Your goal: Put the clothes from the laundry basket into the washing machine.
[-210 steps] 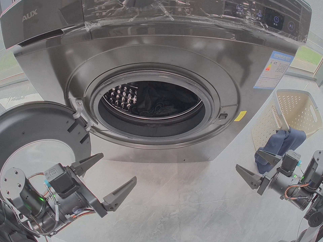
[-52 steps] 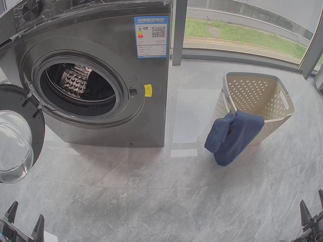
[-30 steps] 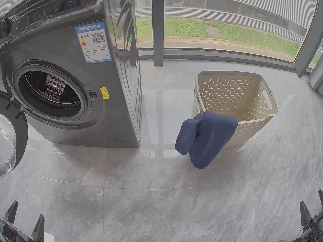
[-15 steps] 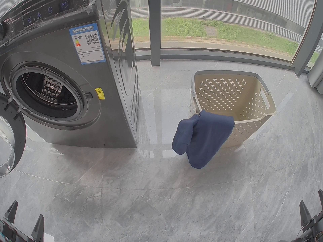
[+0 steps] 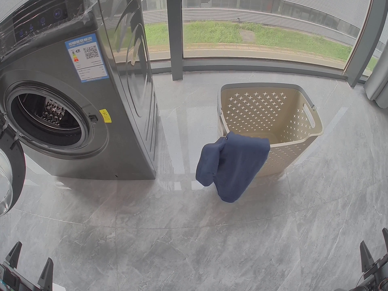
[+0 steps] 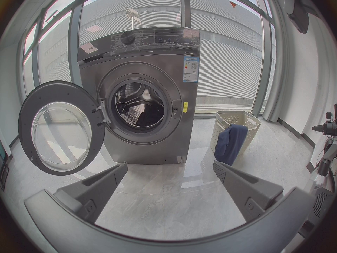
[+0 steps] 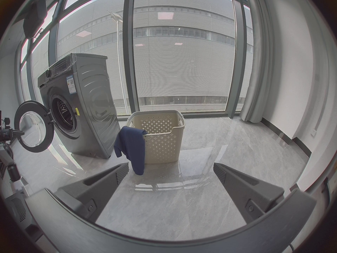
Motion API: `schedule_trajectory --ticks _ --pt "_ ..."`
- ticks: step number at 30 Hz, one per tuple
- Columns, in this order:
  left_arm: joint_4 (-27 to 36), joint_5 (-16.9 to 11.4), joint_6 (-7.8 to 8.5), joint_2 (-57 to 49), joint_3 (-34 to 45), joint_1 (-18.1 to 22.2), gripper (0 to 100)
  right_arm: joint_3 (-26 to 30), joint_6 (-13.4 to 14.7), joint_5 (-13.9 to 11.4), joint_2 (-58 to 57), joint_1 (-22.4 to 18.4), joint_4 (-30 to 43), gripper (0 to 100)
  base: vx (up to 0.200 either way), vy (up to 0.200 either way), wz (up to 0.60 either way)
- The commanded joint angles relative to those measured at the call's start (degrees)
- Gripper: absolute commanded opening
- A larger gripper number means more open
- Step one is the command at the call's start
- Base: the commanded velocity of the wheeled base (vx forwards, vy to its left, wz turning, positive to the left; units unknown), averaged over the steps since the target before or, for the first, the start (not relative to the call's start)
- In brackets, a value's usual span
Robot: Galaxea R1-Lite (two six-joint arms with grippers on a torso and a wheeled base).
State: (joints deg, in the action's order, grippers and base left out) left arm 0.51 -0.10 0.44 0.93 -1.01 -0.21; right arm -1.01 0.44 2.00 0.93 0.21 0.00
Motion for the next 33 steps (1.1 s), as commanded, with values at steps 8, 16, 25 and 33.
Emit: schedule_trajectory --ticks 8,16,25,33 --pt "0.0 0.0 0.00 -0.5 0.9 -0.1 100 0.9 0.0 0.0 -0.9 0.1 0.0 100 0.000 0.000 0.00" --pt "0.0 0.0 0.00 -0.6 0.9 0.0 100 0.9 0.0 0.0 -0.9 0.0 0.0 100 0.000 -0.025 0.00" --pt "-0.2 0.0 0.00 -0.6 0.9 0.0 100 0.9 0.0 0.0 -0.9 0.0 0.0 100 0.000 -0.111 0.00" --pt "-0.2 0.0 0.00 -0.6 0.9 0.0 100 0.9 0.0 0.0 -0.9 0.0 0.0 100 0.075 0.000 0.00"
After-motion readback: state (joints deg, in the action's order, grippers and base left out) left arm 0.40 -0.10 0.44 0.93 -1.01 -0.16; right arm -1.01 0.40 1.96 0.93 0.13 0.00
